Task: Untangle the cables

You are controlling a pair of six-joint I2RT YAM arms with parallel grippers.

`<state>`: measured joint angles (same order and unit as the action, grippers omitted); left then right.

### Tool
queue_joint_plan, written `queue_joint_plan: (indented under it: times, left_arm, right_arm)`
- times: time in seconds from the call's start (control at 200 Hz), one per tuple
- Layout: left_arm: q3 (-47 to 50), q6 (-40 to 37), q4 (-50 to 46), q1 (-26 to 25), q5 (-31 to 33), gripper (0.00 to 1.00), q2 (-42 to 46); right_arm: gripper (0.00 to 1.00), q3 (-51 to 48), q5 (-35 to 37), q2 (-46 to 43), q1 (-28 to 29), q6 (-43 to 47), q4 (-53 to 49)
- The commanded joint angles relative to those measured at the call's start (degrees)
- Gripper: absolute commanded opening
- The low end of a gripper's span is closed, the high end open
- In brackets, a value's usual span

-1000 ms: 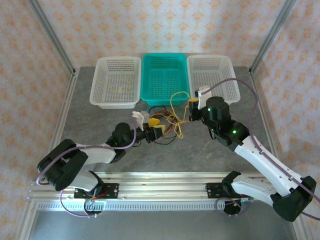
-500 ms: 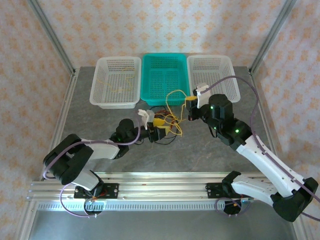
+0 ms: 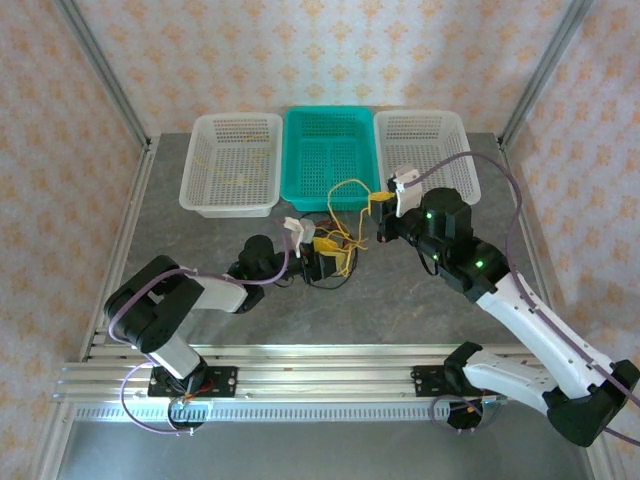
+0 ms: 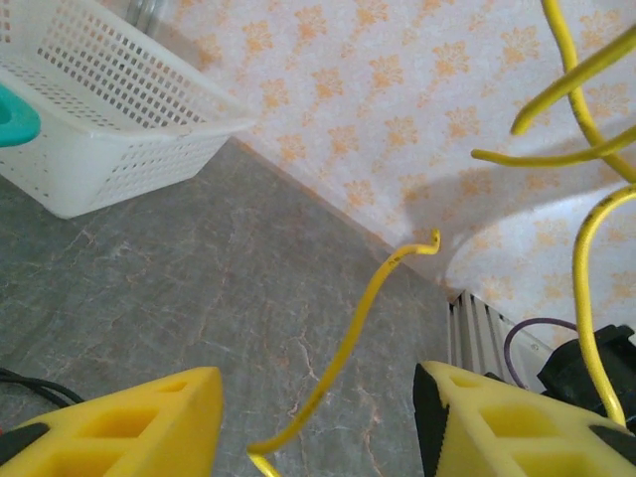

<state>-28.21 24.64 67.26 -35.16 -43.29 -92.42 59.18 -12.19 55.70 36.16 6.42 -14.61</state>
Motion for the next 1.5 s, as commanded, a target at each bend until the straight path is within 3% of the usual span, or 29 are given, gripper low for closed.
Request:
queue_joint_plan:
  times: [0.0, 1.056, 1.492]
  left_arm:
    - [-1.31, 1.52, 5.41, -0.6, -2.65, 0.52, -1.25]
    - [-3.08, 2.0, 5.11, -2.72, -2.96, 0.59, -5.04]
    - [-2.82, 1.17, 3.52, -2.75, -1.49, 0.24, -4.06]
  right_arm:
    - [0.0, 2.08, -1.02, -1.55, -0.3, -0.56, 0.77]
    - [0.0, 1.01, -6.62, -4.42, -0.3, -0.99, 3.95]
    - [0.0, 0.5, -4.45, -4.81, -0.3, -0.72, 2.84]
